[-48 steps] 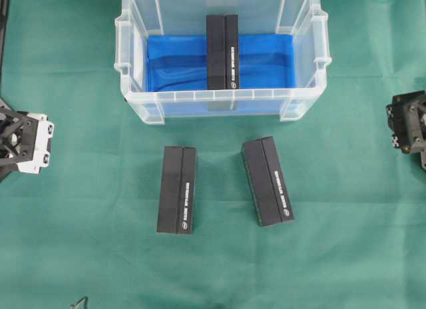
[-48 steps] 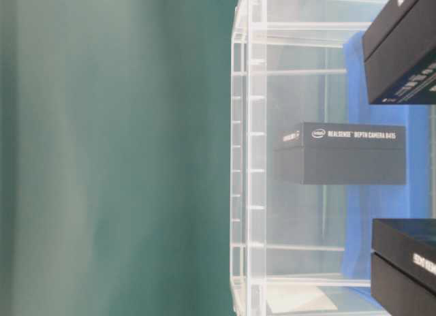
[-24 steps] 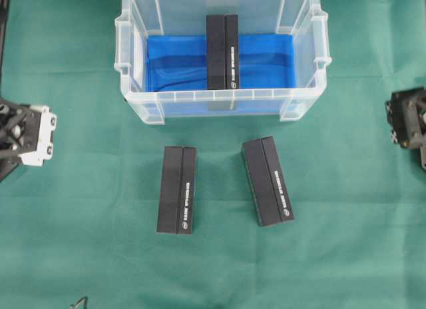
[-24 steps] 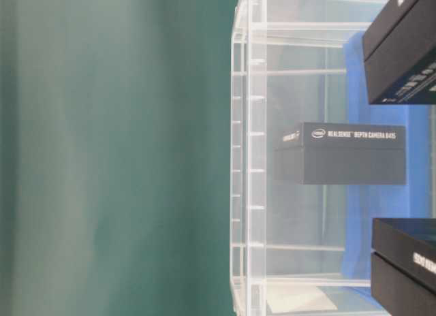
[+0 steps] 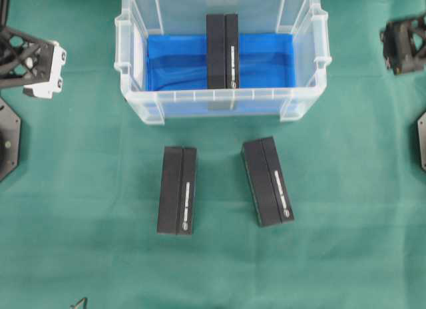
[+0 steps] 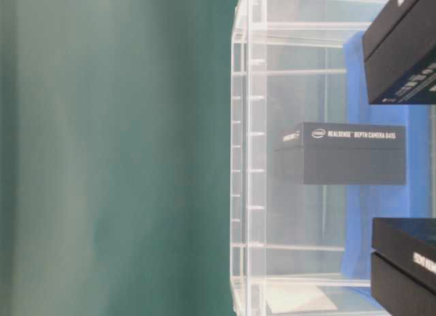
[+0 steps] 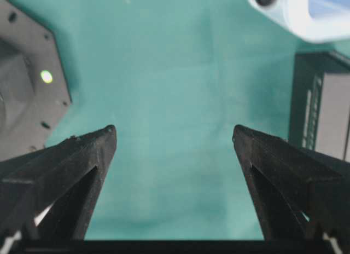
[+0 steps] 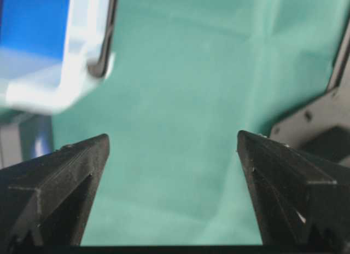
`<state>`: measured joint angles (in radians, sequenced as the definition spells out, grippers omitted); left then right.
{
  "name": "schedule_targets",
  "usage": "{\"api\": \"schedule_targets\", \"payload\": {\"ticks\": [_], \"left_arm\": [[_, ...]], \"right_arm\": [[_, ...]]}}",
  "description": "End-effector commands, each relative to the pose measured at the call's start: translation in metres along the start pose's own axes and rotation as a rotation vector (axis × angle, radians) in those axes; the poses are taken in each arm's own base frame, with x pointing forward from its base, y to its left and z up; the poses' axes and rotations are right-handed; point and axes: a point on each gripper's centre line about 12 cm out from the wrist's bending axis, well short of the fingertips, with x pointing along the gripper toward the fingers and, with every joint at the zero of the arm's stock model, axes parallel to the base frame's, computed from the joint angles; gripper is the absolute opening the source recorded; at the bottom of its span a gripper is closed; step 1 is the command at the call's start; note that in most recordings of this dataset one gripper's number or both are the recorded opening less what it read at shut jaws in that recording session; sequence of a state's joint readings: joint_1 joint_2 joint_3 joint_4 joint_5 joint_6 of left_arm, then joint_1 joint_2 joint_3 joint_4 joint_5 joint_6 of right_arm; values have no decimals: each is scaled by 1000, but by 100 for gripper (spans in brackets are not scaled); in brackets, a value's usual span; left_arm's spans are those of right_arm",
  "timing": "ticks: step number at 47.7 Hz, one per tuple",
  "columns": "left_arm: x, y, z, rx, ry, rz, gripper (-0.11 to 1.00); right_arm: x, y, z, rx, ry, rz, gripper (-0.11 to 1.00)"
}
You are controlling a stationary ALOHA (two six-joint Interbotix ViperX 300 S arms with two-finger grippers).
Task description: Take the box out of the case with both arms.
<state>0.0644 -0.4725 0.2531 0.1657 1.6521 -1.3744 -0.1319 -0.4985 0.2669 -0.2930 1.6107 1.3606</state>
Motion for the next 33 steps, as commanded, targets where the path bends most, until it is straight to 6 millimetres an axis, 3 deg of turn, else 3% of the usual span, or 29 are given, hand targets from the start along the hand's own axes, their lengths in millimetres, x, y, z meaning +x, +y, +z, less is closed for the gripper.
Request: {"api": "schedule_targets", "payload": {"ticks": [1, 13, 33], "left_arm": [[-3, 4, 15, -20, -14, -9, 91], [4, 11, 45, -23, -36, -5, 91], [13, 8, 56, -20, -36, 11, 91]], "right_arm": [[1, -4, 19, 20, -15, 13, 93], [18, -12, 52, 9, -7, -21, 93], [31, -5, 59, -1, 3, -28, 93]]}}
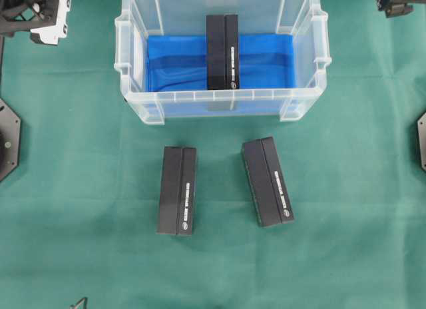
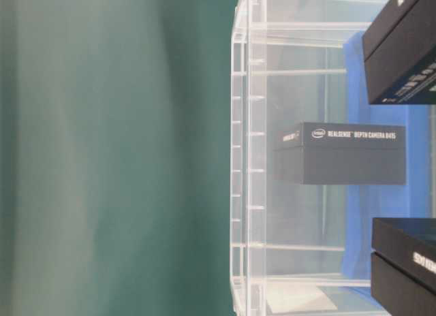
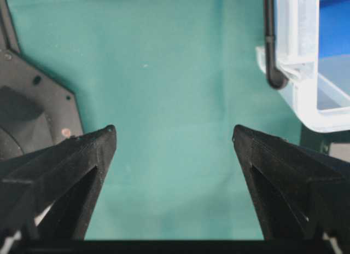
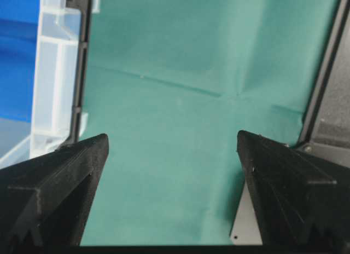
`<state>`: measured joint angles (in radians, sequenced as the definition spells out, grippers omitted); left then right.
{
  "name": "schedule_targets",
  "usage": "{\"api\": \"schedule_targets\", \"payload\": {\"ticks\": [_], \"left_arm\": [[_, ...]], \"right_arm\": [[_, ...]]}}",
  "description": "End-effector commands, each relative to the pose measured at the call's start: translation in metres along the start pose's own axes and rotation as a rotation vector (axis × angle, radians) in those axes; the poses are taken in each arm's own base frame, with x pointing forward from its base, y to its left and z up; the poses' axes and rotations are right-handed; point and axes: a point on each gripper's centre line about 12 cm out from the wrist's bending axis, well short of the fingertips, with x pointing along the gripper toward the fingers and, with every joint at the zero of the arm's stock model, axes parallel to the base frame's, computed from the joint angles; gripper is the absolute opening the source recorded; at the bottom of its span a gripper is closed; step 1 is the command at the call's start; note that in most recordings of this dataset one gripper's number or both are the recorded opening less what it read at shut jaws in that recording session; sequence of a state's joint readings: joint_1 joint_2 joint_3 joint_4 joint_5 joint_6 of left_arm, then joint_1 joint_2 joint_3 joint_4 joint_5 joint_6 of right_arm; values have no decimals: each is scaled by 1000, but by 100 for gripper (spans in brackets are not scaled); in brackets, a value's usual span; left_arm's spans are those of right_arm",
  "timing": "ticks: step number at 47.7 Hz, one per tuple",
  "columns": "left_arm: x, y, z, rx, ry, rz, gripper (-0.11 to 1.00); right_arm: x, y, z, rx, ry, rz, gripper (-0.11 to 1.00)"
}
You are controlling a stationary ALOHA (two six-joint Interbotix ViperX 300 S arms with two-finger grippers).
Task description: Take the box out of the case with both arms.
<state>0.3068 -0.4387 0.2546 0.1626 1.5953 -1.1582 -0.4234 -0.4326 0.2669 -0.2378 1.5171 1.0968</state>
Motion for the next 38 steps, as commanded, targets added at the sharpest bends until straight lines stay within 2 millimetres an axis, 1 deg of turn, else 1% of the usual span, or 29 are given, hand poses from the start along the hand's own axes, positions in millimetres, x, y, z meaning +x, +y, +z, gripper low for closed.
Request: {"api": "schedule_targets", "payload": {"ticks": [1, 38], "left_arm": [[-3, -1, 2, -8, -9, -15, 91], [-3, -2, 3, -14, -10, -31, 91]], "right_arm": [[-3, 1, 2, 4, -5, 15, 93], [-3, 1, 0, 5, 6, 17, 93]]}}
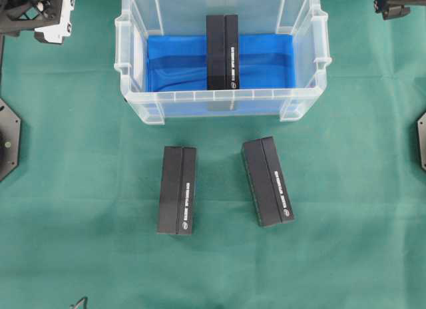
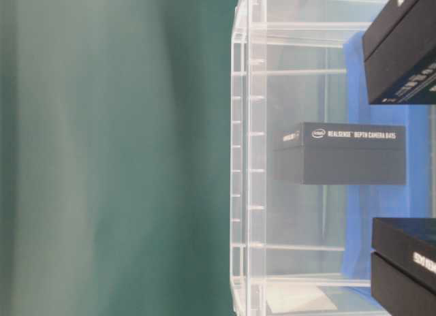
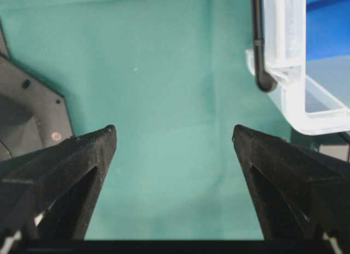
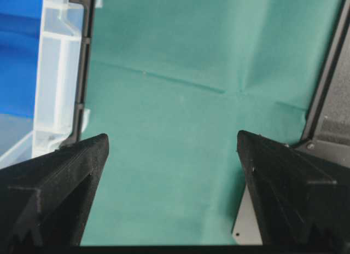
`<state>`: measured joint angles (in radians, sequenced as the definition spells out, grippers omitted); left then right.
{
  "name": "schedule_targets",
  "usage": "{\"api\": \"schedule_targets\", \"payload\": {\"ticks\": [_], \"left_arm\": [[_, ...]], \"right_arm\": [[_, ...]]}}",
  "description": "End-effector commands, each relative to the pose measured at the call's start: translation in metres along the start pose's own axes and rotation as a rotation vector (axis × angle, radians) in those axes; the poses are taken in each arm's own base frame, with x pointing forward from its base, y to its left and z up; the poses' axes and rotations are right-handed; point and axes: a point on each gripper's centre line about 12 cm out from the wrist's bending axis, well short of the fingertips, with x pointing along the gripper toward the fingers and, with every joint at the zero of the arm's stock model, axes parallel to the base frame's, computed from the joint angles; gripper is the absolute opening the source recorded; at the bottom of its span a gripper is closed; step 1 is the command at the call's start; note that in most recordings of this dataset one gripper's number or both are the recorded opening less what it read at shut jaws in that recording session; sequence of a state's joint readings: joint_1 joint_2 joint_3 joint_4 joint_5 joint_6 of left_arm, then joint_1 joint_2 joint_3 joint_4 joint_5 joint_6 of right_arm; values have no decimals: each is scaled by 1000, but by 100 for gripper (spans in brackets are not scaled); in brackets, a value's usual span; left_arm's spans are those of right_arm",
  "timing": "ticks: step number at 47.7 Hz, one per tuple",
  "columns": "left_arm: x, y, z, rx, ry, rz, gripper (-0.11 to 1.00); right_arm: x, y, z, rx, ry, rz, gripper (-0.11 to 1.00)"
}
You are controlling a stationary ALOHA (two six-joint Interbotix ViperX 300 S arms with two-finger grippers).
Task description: Take the box out of the case with both arms.
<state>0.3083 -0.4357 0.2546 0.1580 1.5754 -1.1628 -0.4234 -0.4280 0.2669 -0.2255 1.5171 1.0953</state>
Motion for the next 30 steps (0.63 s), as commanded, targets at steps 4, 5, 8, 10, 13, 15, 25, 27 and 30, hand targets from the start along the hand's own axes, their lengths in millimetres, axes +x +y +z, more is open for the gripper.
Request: {"api": "schedule_targets", "payload": {"ticks": [4, 5, 8, 10, 13, 15, 25, 27, 30], "left_arm": [[-4, 0, 2, -8, -8, -16, 91], [-4, 0, 2, -8, -7, -14, 91], [-4, 0, 2, -8, -7, -14, 91], [-4, 0, 2, -8, -7, -14, 91], [-4, 0, 2, -11, -7, -14, 91], [-4, 0, 2, -11, -7, -14, 91], [-4, 0, 2, -11, -6, -16, 91], [-4, 0, 2, -11, -6, -15, 91], [-4, 0, 2, -13, -6, -15, 91]], "right_arm": [[-4, 0, 2, 6, -7, 16, 93], [-4, 0, 1, 6, -6, 16, 93], [-4, 0, 1, 6, -6, 16, 93], [-5, 0, 2, 7, -7, 18, 93], [-4, 0, 1, 7, -5, 17, 93], [-5, 0, 1, 7, -5, 17, 93], [-4, 0, 1, 7, -4, 16, 93], [-4, 0, 1, 7, -4, 16, 93], [-4, 0, 1, 7, -3, 16, 93]]}}
